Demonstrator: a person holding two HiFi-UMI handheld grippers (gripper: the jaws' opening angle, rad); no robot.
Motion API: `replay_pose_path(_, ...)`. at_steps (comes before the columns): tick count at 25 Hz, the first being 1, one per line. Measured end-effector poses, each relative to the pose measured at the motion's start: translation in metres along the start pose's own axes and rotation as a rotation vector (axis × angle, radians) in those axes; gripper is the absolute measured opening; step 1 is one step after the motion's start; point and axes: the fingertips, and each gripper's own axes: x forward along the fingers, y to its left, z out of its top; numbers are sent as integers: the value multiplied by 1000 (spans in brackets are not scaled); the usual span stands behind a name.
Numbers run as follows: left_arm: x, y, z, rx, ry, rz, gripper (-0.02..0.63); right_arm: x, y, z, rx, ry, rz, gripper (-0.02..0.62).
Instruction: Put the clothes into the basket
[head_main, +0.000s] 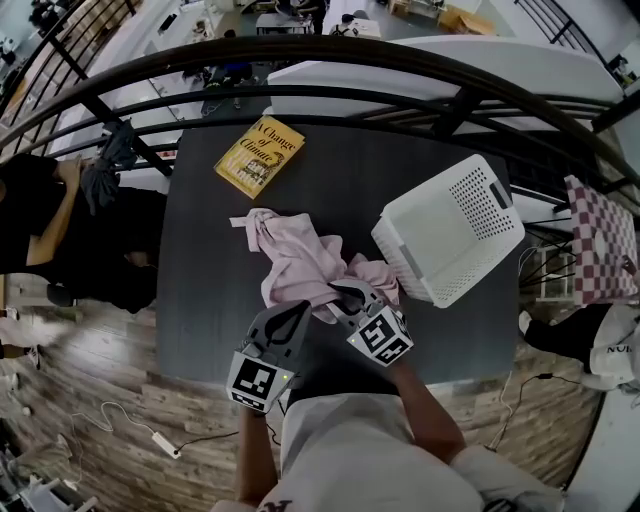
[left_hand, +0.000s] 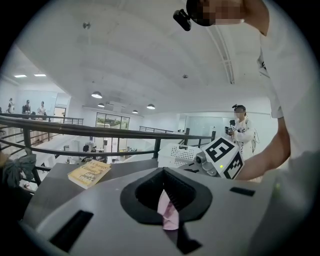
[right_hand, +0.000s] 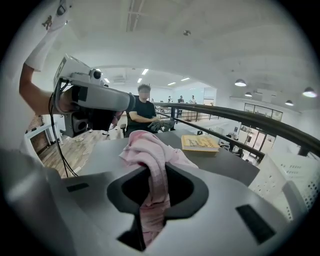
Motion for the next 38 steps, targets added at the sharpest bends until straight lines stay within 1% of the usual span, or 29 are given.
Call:
replay_pose_path(4,-3,-2,8,23,-10,-3,3,-8,0,10,8,-30,-11,79)
replay_pose_path(8,-6,-6,20,36,-23,-12,3,-16,1,24,17,-92,-8,78)
replay_pose_path(11,-7,-10,30,30,-44,-20,3,-24,-1,33,23,-117,-19,78)
replay_pose_path(19,-8,-20,51,69,-62,-36,3,-47,-9,57,33,-178,-55,78)
replay_pose_path(30,-10,-36,79,135,-87,-57,3,-82,-18,90,14,-270,-97,77)
replay_pose_path(34,-12,-42,93,163,-102,-64,3,-96,-24,105,35,-290,-118,77)
replay_pose_path(38,-13,-49,103,201,-110,-74,3,-110,-25,118,10,-328,-130,77)
